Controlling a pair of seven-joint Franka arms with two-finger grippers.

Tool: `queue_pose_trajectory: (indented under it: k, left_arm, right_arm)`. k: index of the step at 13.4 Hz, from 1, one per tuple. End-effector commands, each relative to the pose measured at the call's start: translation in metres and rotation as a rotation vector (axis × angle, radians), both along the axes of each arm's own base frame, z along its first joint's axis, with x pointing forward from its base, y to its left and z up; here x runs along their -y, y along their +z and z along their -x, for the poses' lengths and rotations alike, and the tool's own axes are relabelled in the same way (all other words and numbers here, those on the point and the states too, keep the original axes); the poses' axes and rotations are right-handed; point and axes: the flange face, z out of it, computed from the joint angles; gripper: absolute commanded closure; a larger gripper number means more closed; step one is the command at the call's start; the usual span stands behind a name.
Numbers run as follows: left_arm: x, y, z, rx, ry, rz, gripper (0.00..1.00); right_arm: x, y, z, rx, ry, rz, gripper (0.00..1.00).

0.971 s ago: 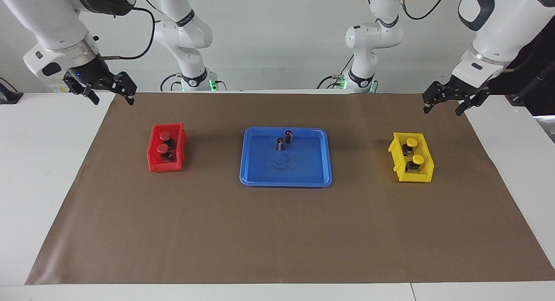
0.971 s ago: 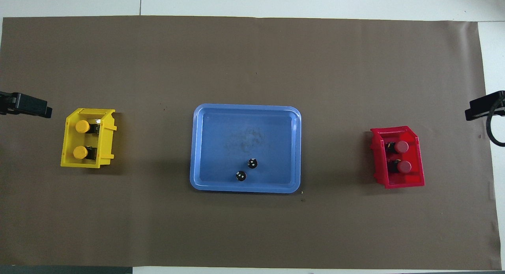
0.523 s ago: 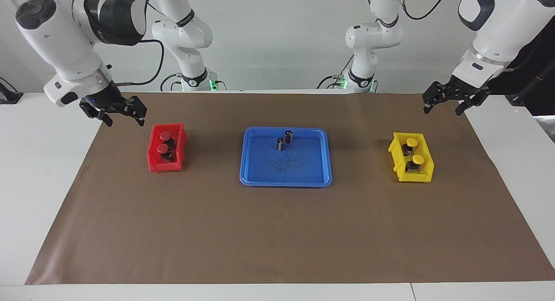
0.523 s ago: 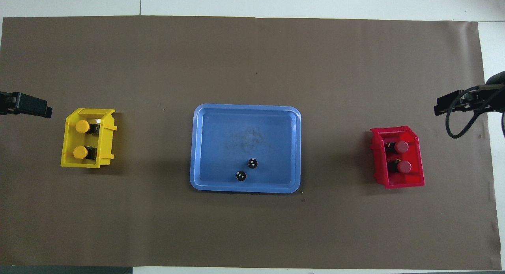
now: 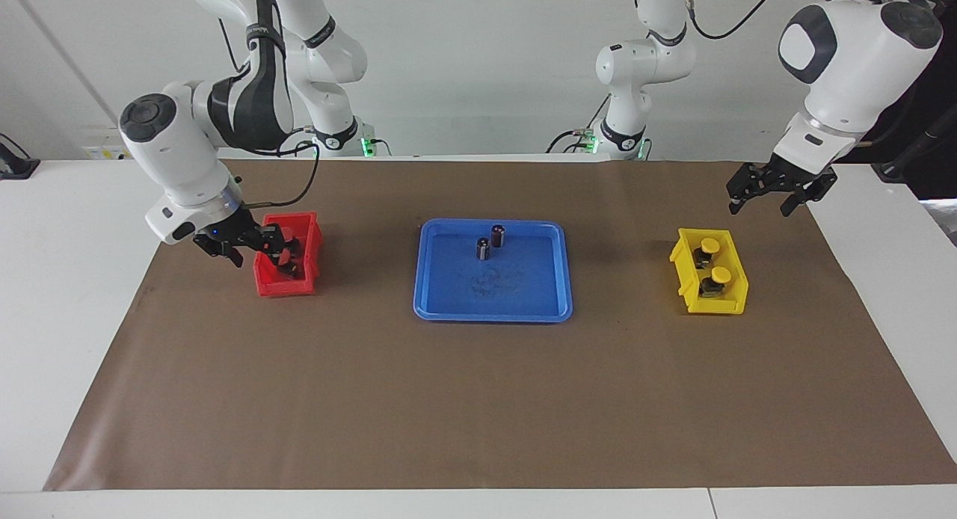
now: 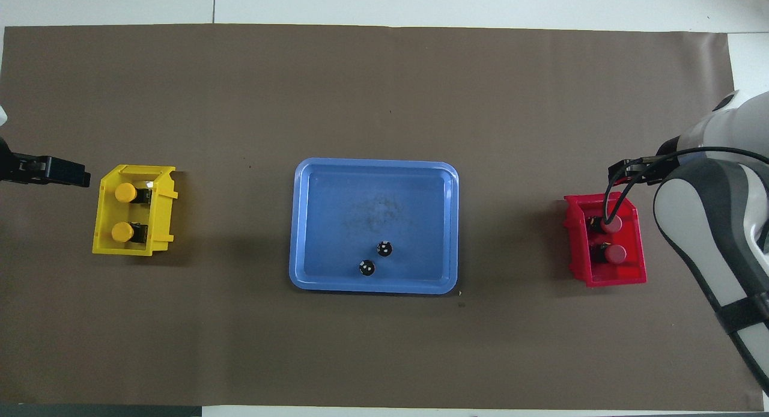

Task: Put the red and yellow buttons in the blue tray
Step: 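Lower the right gripper to red buttons while the left gripper reaches yellow buttons, then grasp a red button with the right gripper while the left gripper grips yellow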

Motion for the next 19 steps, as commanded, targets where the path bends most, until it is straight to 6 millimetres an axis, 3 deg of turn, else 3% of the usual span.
queue_pose_trajectory:
  k: [1,3,6,9,13,16,19]
  left_arm:
    - [-0.003,-0.025,0.011,0.019,-0.011,-0.012,0.07]
    - [-0.004,-0.042,0.012,0.006,-0.009,-0.011,0.13]
    - [-0.018,-0.085,0.022,-0.012,0.019,-0.011,0.15]
    - [-0.023,-0.111,0.028,-0.027,0.028,-0.01,0.2]
    - [-0.029,-0.132,0.041,-0.054,0.039,-0.01,0.22]
    - [-0.028,-0.144,0.044,-0.055,0.042,-0.009,0.25]
    - [-0.028,-0.156,0.048,-0.051,0.042,-0.009,0.27]
  right_arm:
    - [-0.001,-0.016,0.013,0.016,-0.001,-0.008,0.31]
    - [-0.003,-0.024,0.019,0.019,0.005,-0.005,0.33]
    - [-0.003,-0.032,0.019,0.019,0.014,-0.006,0.33]
    - [-0.003,-0.032,0.018,0.03,0.012,-0.005,0.33]
    - [-0.019,-0.038,0.021,0.042,0.04,-0.005,0.35]
    - [-0.019,-0.044,0.026,0.044,0.056,-0.003,0.35]
    - [-0.007,-0.047,0.029,0.035,0.083,-0.004,0.35]
